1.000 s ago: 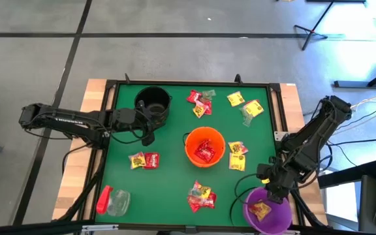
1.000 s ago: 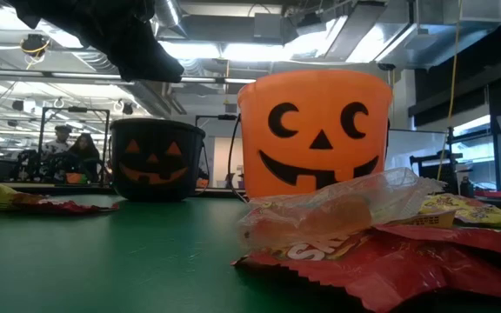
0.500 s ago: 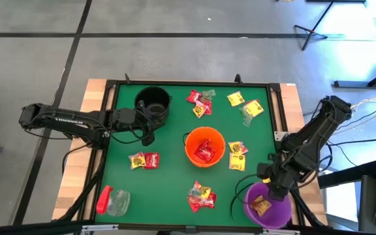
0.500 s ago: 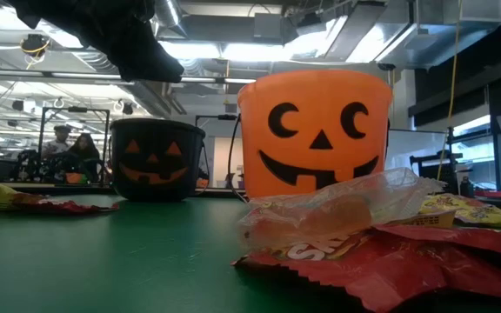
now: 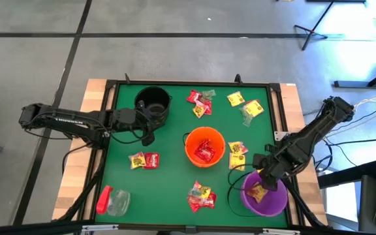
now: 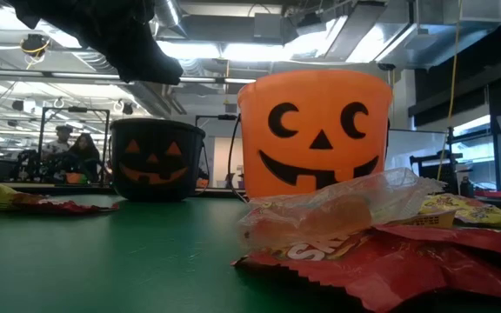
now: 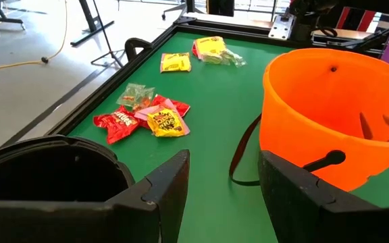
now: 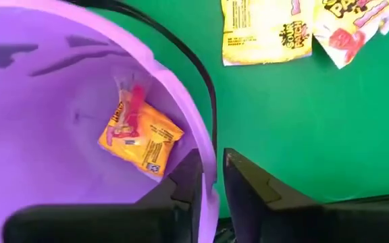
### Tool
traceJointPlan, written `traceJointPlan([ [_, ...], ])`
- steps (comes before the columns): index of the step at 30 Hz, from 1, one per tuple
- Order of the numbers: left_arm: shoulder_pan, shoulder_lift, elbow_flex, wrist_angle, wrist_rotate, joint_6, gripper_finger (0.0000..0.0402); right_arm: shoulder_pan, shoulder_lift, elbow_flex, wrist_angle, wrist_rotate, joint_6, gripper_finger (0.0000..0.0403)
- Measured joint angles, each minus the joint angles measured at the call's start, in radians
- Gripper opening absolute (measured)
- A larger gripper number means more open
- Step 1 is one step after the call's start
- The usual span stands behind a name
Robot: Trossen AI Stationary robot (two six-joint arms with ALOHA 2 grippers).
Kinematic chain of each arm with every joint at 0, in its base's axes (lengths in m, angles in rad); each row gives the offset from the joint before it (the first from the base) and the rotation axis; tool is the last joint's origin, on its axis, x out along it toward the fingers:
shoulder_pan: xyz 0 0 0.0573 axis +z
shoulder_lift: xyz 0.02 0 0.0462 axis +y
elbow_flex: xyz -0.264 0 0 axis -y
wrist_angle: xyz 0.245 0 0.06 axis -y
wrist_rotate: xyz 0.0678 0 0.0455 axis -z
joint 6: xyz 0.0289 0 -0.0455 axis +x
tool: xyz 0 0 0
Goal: Sort candy
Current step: Move the purple bin on the top right of the table
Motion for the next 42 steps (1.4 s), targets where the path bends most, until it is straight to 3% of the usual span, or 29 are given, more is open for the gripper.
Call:
traceJointPlan([
  [10,0.000,0.000,0.000,-0.003,0.000,0.000,0.0167,0.003,0.000,0.095,-0.006,0.005,-0.004,0.0063],
  [19,0.000,0.000,0.000,-0.003,0.000,0.000,0.0167,0.001,-0.001,0.182,-0.092,0.294,-0.045,0.0114],
  [24,0.000,0.000,0.000,-0.003,0.006,0.000,0.0167,-0.099,0.003,0.157,-0.132,0.395,-0.082,0.0169],
  [32,0.000,0.000,0.000,-0.006,0.007,0.000,0.0167,-0.423,0.003,0.035,-0.027,0.288,-0.282,0.0238],
  [42,0.000,0.000,0.000,-0.029,0.008,0.000,0.0167,-0.707,-0.032,-0.235,0.269,0.046,-0.509,0.0242],
])
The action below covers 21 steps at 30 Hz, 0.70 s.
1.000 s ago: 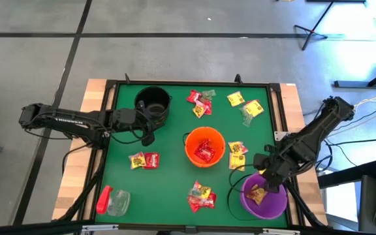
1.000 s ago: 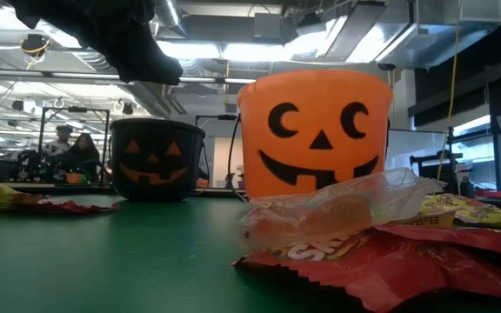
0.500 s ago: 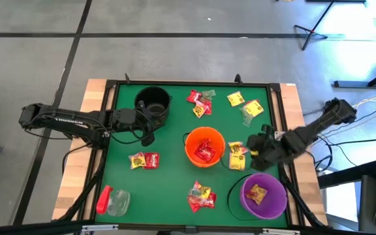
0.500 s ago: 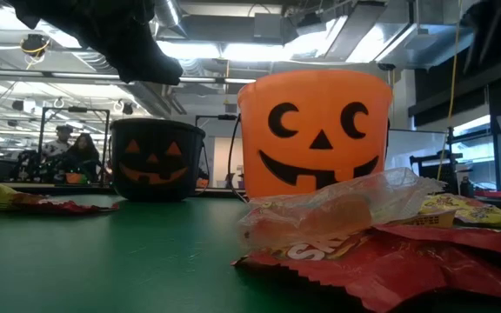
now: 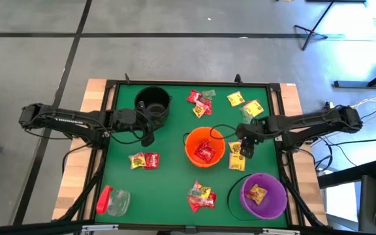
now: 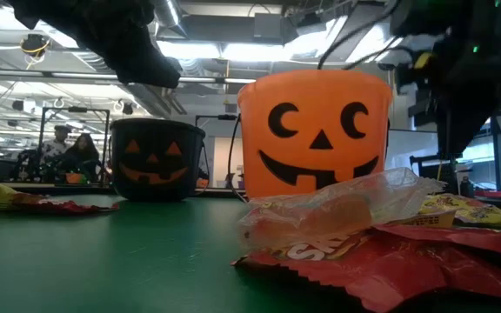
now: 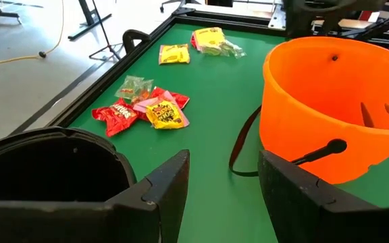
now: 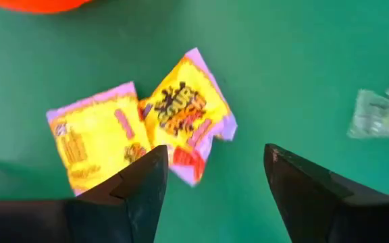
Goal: Sort candy
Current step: Move the purple bin on the top right of the table
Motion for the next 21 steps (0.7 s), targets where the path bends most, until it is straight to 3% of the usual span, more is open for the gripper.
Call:
traceJointPlan([
  [8,0.000,0.000,0.000,0.000,-0.003,0.000,0.0167,-0.104,-0.005,-0.112,0.151,-0.071,-0.071,0.0241],
  [21,0.018,0.000,0.000,0.000,-0.005,0.000,0.0167,-0.109,-0.024,-0.116,0.154,-0.070,-0.107,0.0241],
])
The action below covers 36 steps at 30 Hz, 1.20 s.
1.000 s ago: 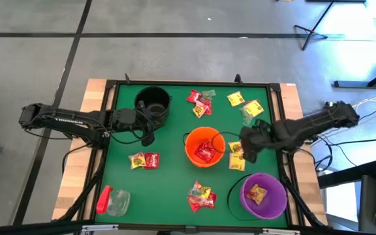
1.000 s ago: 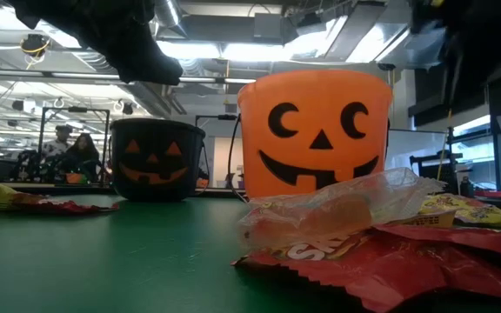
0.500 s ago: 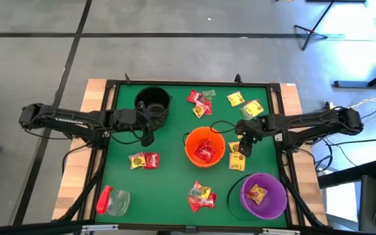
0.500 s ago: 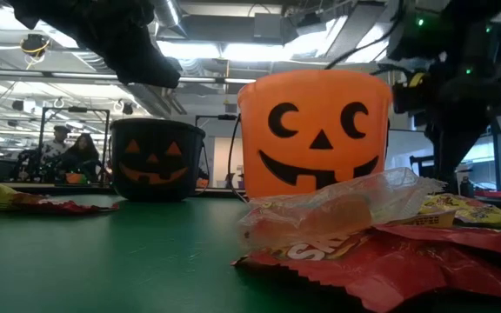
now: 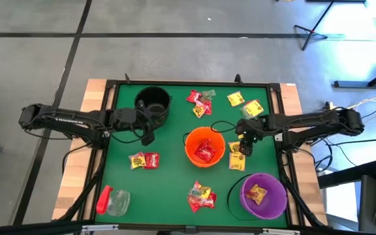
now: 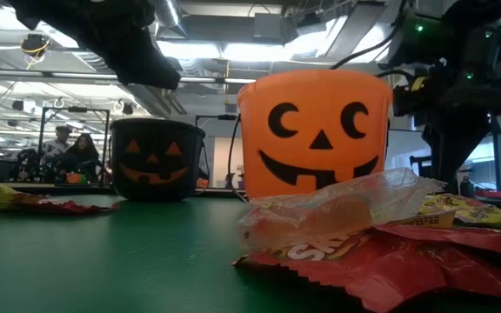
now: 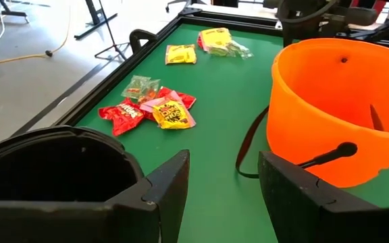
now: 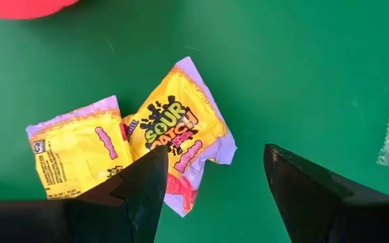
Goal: Sort candy
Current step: Move the purple bin on the top right of the table
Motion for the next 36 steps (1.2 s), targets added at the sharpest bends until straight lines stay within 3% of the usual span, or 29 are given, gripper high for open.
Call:
traceJointPlan([
  [15,0.018,0.000,0.000,0.001,0.000,0.000,0.0167,0.000,-0.005,0.027,-0.010,0.000,-0.030,0.0241],
  [24,0.018,0.000,0.000,0.006,0.000,0.000,0.0167,0.014,-0.036,0.199,-0.241,0.000,0.012,0.0241],
  [30,0.017,0.000,0.000,0.024,0.004,0.000,0.0167,0.154,-0.100,0.271,-0.310,0.004,0.127,0.0241],
  [36,0.016,0.000,0.000,0.051,0.038,-0.001,0.0167,0.394,-0.157,0.262,-0.327,0.056,0.398,0.0241],
])
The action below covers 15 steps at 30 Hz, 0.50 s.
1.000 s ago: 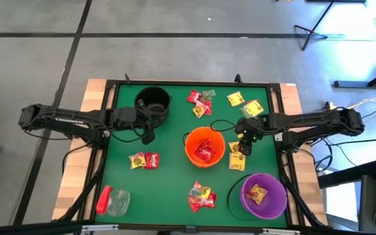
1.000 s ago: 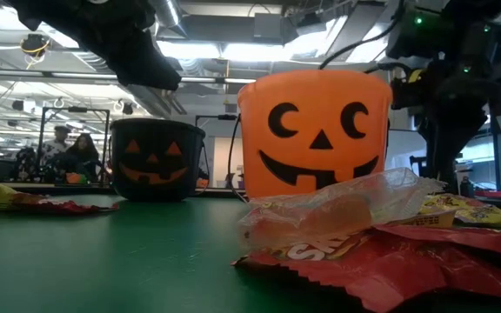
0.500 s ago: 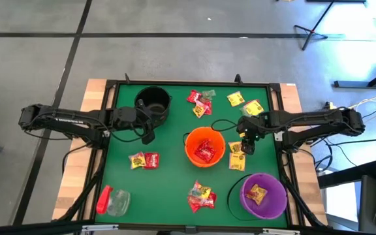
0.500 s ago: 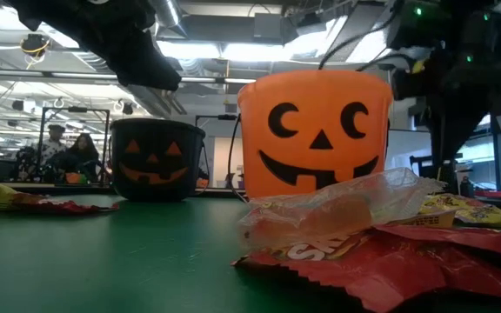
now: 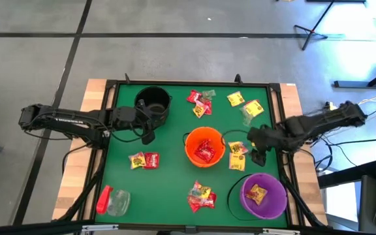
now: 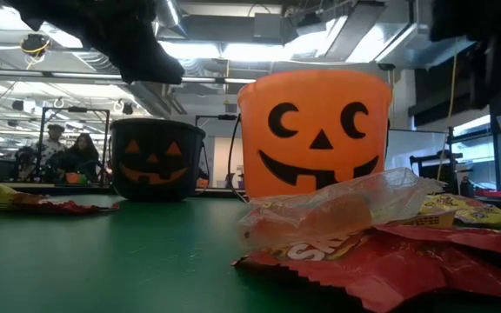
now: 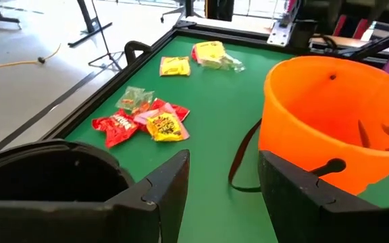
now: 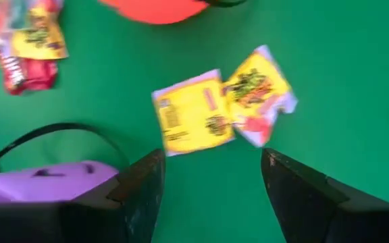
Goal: Sort candy
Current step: Move the purple bin on the top right of the table
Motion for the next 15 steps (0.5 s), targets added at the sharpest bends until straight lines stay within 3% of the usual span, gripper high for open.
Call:
traceJointPlan([
  [7,0.000,0.000,0.000,0.047,0.033,0.000,0.0167,0.300,0.004,0.000,0.059,0.125,0.277,0.0241],
  [15,0.000,0.000,0.000,0.066,0.041,0.000,0.0167,0.496,0.068,0.053,0.152,0.217,0.467,0.0241],
])
